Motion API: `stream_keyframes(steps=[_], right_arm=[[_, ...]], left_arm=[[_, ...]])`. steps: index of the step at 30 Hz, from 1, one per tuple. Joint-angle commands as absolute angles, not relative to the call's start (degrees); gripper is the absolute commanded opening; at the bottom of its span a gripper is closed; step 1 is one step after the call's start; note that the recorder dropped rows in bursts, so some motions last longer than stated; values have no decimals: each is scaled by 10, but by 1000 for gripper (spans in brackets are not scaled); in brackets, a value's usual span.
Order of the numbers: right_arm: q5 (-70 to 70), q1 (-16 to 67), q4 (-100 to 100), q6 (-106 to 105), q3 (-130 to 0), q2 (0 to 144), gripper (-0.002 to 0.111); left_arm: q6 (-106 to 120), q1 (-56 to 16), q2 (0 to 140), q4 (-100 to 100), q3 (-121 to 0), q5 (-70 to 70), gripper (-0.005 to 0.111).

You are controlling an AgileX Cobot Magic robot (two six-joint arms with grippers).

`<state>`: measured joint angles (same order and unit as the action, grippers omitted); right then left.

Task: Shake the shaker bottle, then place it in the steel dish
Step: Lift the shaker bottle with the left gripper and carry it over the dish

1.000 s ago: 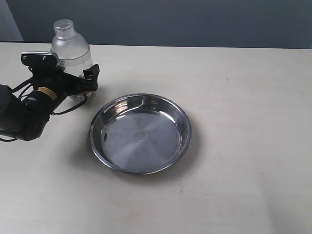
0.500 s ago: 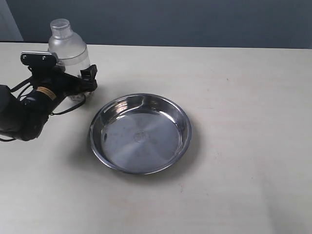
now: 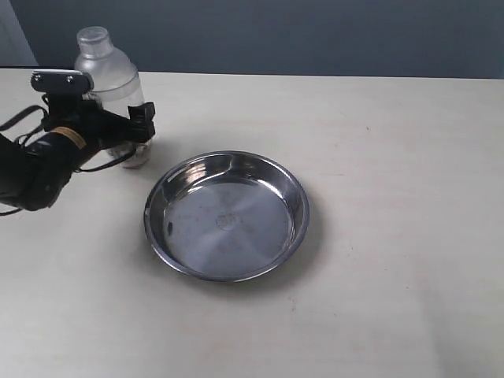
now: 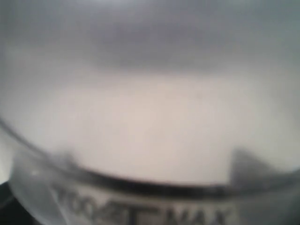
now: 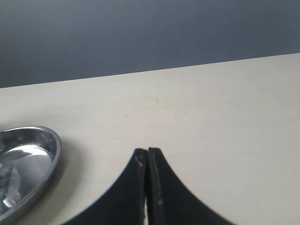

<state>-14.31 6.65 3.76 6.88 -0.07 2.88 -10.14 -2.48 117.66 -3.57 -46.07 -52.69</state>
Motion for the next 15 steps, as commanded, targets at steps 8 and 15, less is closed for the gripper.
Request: stream_keyframes(steps=[8, 15], right_arm=[[-135, 68, 37, 67, 0, 31, -1], [-135, 68, 37, 67, 0, 31, -1]], left_arm=[[-158, -30, 881, -94, -462, -264, 0], [-310, -198, 724, -226, -380, -221, 0]])
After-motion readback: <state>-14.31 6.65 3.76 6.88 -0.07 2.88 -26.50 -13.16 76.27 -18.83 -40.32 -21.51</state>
